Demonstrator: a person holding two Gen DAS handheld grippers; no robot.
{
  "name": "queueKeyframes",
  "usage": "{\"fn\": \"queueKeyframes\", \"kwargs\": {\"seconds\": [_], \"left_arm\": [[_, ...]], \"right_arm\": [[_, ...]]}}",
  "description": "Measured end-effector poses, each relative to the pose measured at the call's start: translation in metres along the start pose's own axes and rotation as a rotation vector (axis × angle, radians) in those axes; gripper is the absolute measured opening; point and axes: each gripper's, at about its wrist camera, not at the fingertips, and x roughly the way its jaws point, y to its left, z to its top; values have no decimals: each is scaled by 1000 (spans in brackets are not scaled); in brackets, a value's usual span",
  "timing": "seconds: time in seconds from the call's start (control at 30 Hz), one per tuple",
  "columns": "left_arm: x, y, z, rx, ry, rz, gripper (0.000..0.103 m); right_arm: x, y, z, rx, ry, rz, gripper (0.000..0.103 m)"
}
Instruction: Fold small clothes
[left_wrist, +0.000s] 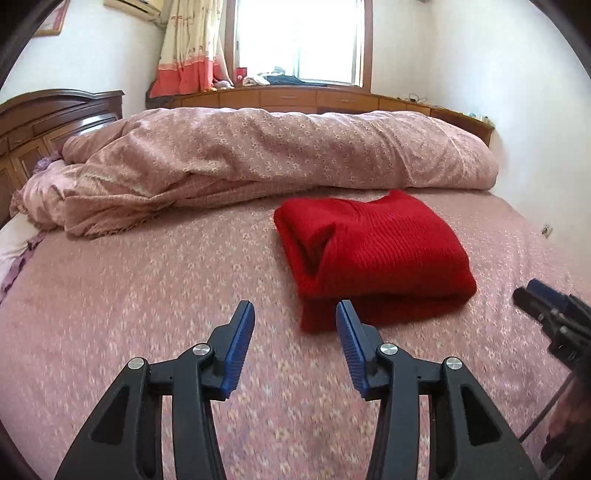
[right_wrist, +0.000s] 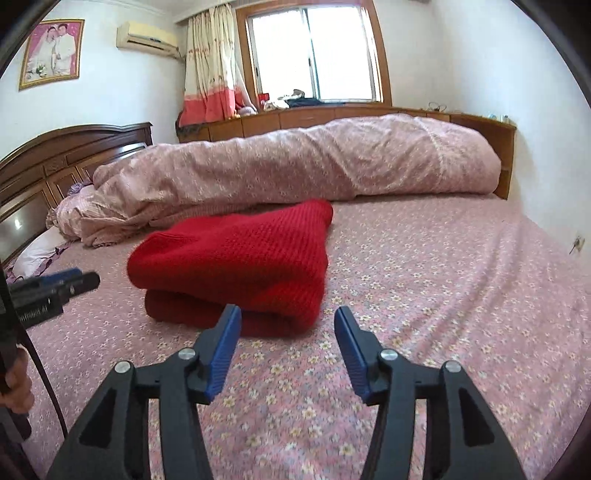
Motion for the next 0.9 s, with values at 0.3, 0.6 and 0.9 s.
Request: {"fn": "queueKeyframes", "kwargs": {"seconds": [0.3,0.6,0.9], "left_arm": [[-18,-17,-9,4,-161,-31,82],[7,-42,-14,94,-192,-95,99],[43,-45,-25,82,-99,-73,99]], "right_arm": [[-36,4,-9,-24,-138,57,102],[-13,3,-9,-18,-156,67,103],[24,12,-25,-84,-87,40,103]]}}
